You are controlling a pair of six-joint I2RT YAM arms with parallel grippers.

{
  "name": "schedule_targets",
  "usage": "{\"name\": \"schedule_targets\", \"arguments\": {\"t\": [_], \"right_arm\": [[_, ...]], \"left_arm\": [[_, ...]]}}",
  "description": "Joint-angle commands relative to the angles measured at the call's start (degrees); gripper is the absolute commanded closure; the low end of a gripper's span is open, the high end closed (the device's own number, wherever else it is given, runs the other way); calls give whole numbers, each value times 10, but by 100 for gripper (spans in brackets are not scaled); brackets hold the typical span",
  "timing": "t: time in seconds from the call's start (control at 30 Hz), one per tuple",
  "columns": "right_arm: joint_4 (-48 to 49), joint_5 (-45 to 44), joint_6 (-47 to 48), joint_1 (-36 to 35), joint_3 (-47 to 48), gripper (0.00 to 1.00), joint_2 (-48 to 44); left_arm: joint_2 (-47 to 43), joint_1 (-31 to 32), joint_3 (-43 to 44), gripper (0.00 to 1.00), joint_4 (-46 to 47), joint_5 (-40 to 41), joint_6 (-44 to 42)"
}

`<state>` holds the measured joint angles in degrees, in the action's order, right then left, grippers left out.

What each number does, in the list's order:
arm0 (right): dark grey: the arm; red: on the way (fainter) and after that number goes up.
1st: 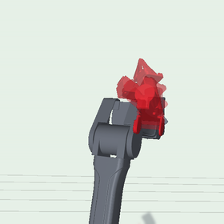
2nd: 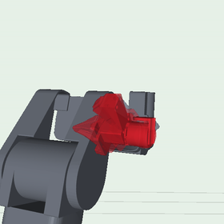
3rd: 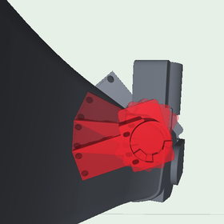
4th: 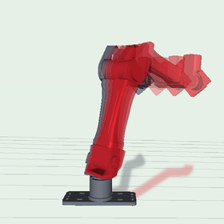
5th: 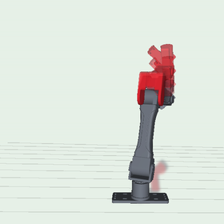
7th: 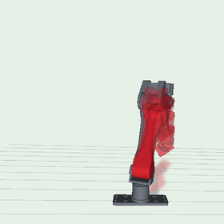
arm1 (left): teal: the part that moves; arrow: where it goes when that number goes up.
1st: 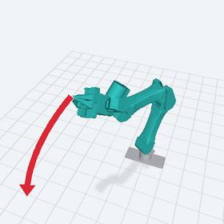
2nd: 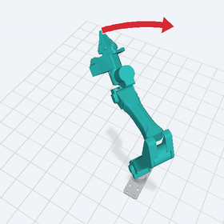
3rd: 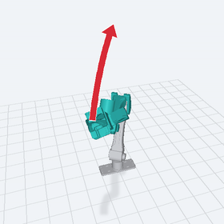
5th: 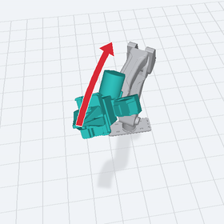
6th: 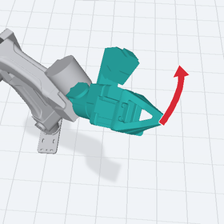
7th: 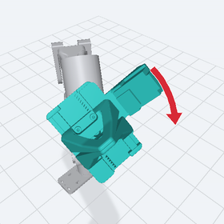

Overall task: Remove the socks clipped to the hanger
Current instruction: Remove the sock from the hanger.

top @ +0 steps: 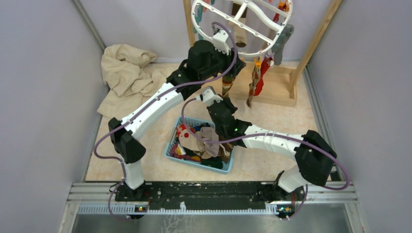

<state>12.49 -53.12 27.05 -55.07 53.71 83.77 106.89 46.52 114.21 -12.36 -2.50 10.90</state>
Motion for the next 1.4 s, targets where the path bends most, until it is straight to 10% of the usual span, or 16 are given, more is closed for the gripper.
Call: {"name": "schedule_targets", "arguments": {"t": [0.0,0.43,0.67,0.83,1.37], "right_arm": [[19,-6,1,-8,23,100,0],[17,-9,-5,-12,10,100,-9],[16,-10,-5,-14,10,100,-9],[15,-10,-7,-15,9,100,-9],[14,-13,-9,-18,2,100,-13]], "left_arm": [[8,2,18,44,22,7,5],[-5,1,17,58,24,17,6],[-6,2,15,24,31,36,17],[-5,2,18,22,34,39,22],[5,2,35,64,37,31,22]]}}
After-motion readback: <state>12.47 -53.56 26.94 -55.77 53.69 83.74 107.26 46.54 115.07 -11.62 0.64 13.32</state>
